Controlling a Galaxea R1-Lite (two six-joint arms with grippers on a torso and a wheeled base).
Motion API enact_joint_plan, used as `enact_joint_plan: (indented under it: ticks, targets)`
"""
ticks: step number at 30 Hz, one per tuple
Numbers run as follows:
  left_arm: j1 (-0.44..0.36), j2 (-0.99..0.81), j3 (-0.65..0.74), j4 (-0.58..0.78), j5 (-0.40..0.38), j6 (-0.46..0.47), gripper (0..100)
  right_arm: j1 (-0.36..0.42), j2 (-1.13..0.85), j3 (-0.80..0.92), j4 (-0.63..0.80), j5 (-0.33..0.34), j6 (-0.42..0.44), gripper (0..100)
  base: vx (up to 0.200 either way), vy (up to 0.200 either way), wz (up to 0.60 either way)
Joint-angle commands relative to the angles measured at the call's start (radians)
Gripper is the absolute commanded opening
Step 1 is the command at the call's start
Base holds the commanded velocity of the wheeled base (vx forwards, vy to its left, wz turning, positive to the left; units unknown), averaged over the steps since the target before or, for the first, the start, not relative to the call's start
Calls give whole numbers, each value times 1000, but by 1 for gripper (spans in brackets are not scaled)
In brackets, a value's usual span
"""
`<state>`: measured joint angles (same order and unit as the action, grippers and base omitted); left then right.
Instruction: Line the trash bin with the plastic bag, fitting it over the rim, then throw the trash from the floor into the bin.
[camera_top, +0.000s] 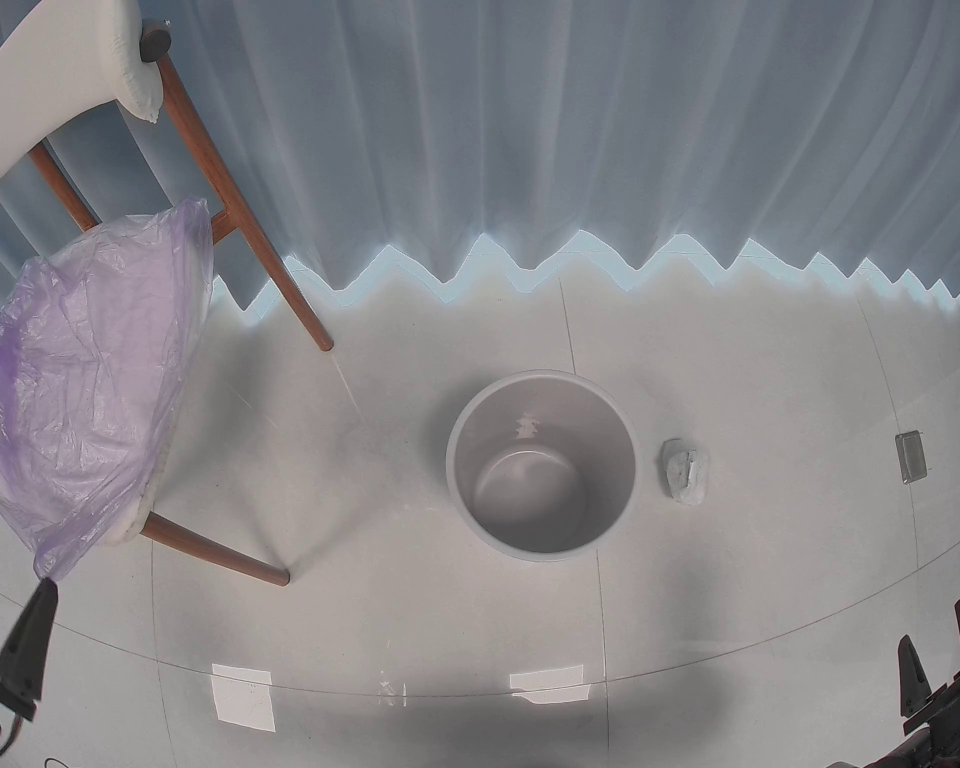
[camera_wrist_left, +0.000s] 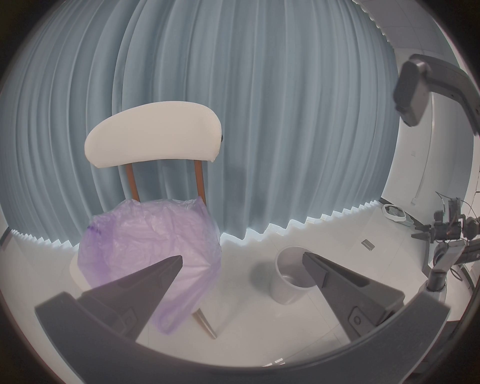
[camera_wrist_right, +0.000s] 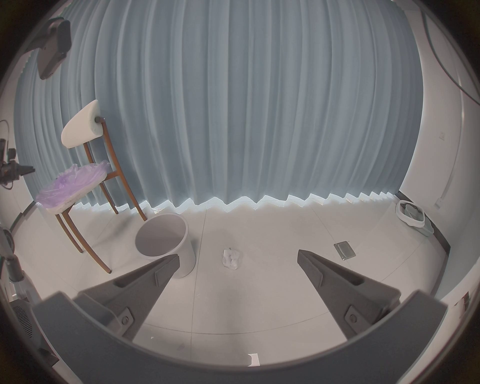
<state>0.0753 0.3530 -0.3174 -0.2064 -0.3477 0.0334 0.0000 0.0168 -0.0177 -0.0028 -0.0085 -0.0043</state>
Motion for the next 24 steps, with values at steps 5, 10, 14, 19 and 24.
enact_joint_plan:
  ticks: [5, 10, 14, 19, 24]
  targets:
    - [-28, 434, -150, -97, -67, 52, 100, 0, -17, 18, 0, -1, 1, 100, 0, 0, 0]
    - [-32, 597, -216, -102, -37, 243, 100, 0, -17, 18, 0, -1, 1, 100, 0, 0, 0]
    - [-37, 672, -261, -102, 30, 330, 100, 0, -17, 18, 0, -1, 1, 100, 0, 0, 0]
    - [-100, 785, -348, -102, 84, 356, 100, 0, -17, 18, 0, -1, 1, 100, 0, 0, 0]
    - [-190, 894, -423, -102, 180, 349, 100, 0, -17, 18, 0, -1, 1, 100, 0, 0, 0]
